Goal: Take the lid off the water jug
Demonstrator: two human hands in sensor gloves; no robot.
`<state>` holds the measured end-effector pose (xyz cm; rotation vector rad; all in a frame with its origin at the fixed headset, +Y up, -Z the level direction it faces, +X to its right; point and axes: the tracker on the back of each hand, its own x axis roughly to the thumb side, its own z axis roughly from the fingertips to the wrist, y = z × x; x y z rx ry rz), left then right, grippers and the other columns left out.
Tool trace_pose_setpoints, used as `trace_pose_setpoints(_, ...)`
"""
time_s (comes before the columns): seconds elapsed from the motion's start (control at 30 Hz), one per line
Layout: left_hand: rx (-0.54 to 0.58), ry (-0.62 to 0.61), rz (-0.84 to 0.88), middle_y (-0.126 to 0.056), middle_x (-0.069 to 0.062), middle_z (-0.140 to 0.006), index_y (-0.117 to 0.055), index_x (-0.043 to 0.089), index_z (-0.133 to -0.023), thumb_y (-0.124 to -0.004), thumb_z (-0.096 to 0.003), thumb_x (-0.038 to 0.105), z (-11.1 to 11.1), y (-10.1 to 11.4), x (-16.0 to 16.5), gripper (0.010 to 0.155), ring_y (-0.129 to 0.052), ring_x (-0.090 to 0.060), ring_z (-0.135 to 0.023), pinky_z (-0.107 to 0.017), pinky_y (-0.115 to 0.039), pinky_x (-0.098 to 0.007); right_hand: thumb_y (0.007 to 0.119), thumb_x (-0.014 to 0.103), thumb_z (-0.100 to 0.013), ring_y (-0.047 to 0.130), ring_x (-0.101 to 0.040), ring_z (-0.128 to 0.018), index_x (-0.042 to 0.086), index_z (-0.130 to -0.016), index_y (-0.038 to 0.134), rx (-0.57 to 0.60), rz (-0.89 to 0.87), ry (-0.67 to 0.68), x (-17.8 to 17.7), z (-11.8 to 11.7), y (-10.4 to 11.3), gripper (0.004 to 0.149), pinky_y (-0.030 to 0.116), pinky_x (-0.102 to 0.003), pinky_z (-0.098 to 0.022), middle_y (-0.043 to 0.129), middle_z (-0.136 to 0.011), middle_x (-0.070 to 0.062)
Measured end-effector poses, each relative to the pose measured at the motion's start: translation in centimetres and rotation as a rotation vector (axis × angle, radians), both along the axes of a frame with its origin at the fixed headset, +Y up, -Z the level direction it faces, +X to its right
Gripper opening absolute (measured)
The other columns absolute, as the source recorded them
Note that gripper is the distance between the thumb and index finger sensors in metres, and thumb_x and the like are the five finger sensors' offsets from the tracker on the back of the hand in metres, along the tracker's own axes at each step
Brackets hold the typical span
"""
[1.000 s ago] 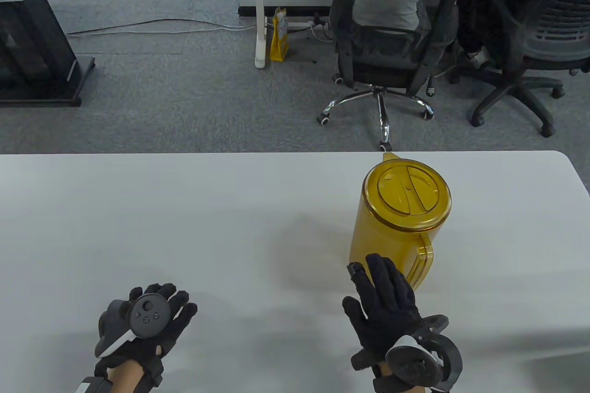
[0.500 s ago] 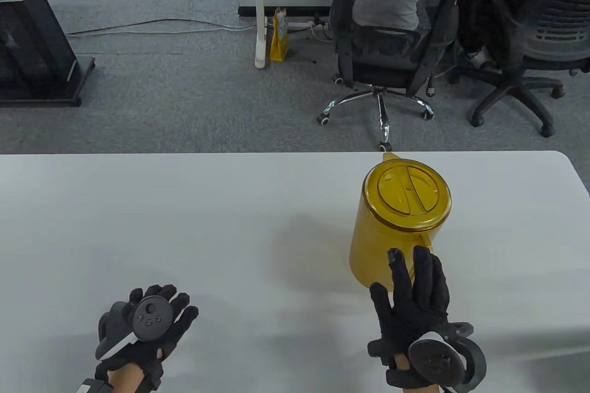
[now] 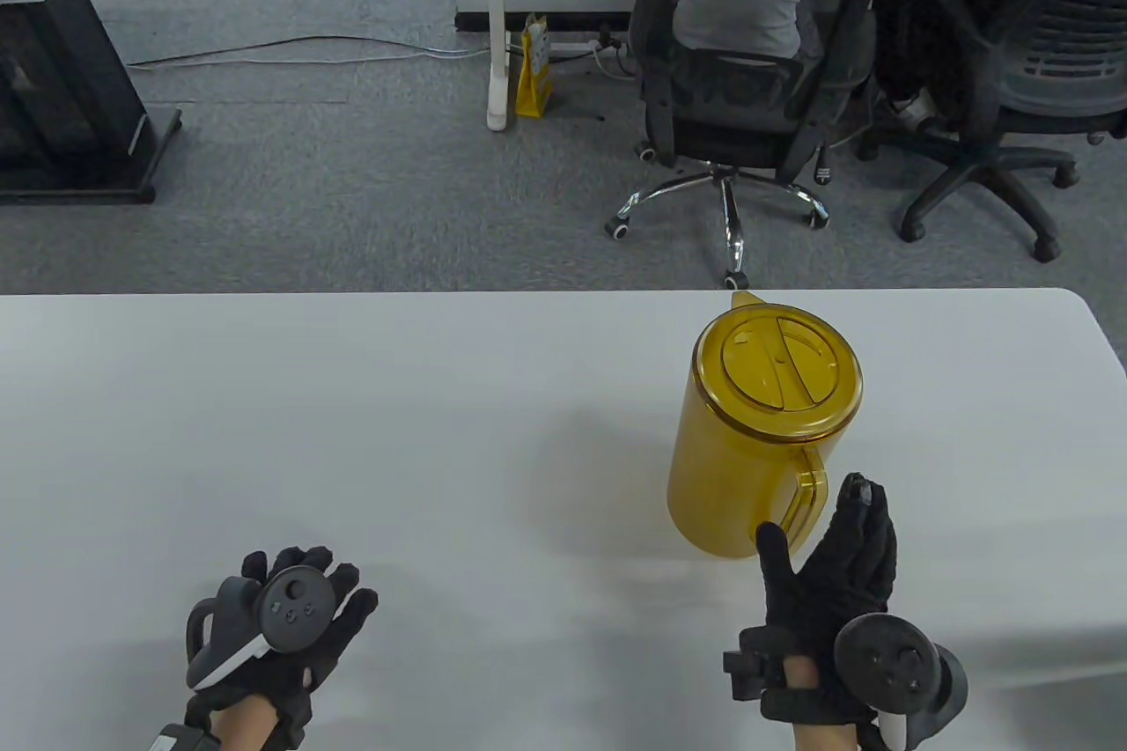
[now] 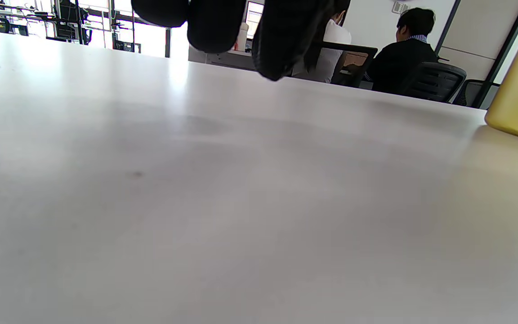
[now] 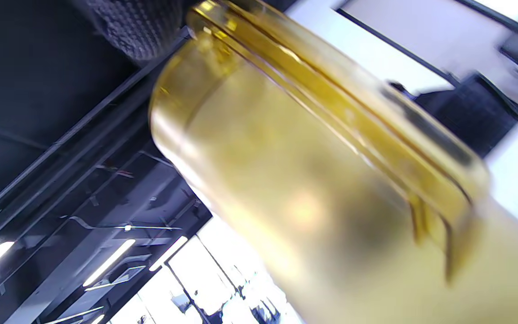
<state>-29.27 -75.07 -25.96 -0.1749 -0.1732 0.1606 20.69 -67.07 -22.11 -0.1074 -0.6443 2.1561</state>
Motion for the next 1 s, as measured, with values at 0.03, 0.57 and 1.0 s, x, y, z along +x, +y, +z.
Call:
trace_pose_setpoints(0.03,0.0,0.002,0.006,-0.063,-0.024,-0.113,-0.078,0.02,-0.102,-0.054,-0.0561,0.058,0.0,0.0,0.0,0.064,-0.051,-0.047,-0.103,-0.071,-0.023,-0.068,0.068,0.047,-0.058,0.013,-0.044,-0.095,0.014,-0.111,0.006,-0.036,-0.067,0.025,0.1,-0.3,-0.6,0.087,0.02,-0.058,-0.07,0.009,-0.108,-0.023)
trace_pose_setpoints(0.57,-0.024,0.0,0.007,-0.063,-0.024,-0.112,-0.076,0.02,-0.103,-0.054,-0.0564,0.059,-0.2,-0.3,0.0,0.065,-0.051,-0.048,-0.103,-0.071,-0.023,-0.068,0.074,0.037,-0.055,0.054,-0.052,-0.088,0.008,-0.109,0.048,0.04,-0.276,0.008,1.4,-1.2,-2.4,0.066,0.041,-0.069,-0.063,0.05,-0.1,-0.031)
trace_pose_setpoints(1.0,-0.027,0.018,0.019,-0.063,-0.024,-0.112,-0.071,0.018,-0.105,-0.054,-0.0564,0.059,-0.1,-0.1,-0.2,0.066,-0.052,-0.047,-0.103,-0.071,-0.023,-0.068,0.076,0.036,-0.053,0.067,-0.05,-0.082,0.011,-0.104,0.059,0.064,-0.37,0.038,1.4,-1.9,-3.5,0.059,0.051,-0.067,-0.06,0.063,-0.095,-0.03)
